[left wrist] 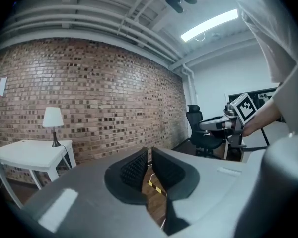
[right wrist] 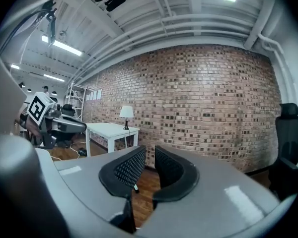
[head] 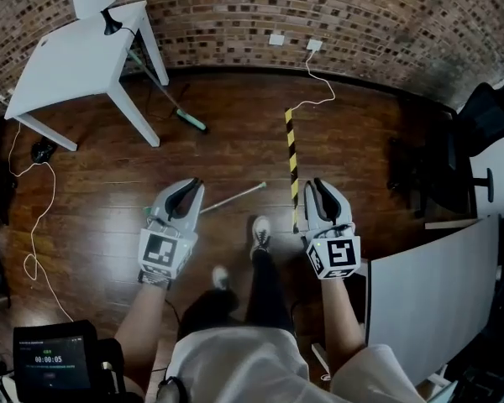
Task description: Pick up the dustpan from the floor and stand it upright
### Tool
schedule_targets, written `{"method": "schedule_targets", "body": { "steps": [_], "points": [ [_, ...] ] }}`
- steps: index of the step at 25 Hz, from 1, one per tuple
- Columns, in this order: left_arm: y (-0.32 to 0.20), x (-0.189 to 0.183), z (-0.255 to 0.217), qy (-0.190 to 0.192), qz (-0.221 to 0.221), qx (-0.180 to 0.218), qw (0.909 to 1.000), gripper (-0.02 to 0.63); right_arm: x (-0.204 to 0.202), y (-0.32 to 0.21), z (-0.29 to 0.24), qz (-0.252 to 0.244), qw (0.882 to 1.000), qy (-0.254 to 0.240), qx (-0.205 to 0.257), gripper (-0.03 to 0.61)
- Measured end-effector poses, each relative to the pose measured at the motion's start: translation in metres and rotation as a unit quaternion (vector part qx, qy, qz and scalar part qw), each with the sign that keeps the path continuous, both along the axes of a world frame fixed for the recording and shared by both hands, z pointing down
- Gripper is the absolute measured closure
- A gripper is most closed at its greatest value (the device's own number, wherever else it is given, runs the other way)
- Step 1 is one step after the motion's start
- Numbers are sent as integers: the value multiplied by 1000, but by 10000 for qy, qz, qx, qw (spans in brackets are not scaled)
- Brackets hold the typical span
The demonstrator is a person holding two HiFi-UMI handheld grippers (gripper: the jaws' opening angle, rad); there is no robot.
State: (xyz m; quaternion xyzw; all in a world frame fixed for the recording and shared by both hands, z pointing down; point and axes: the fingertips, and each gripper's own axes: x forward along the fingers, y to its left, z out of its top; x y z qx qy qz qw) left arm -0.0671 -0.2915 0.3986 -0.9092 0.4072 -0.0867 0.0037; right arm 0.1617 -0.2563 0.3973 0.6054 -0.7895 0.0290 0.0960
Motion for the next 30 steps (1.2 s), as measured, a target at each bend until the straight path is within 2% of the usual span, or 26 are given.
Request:
{"method": "schedule_targets", "body": {
  "steps": [2, 5, 8, 17, 22, 26, 30],
  "points": [
    [-19, 12, 28, -51, 103, -117, 9999, 586, 9, -20, 33, -48, 9999, 48, -123, 503],
    [-45, 28, 68, 138, 77, -340, 9993, 586, 24, -48, 92, -119, 9997, 115, -179, 491],
    [-75, 43, 116, 232, 100, -131, 9996, 586, 46, -77, 164, -58, 9998, 126, -136, 494],
    [-119, 60, 339, 64, 85, -553, 9984, 586, 73, -112, 422, -106, 9956, 166, -917, 434],
    [-137, 62, 441, 45, 45, -617, 9981, 588, 75, -121, 550, -123, 9921, 250, -1222, 414],
    [-151, 60, 491, -268, -101, -529, 9982, 591, 67, -121, 632, -376, 9889, 515, -1344, 393],
    [-165, 43, 537, -352, -242, -168, 9989, 595, 63, -119, 707, -570, 9844, 730, -1497, 391]
  ]
}}
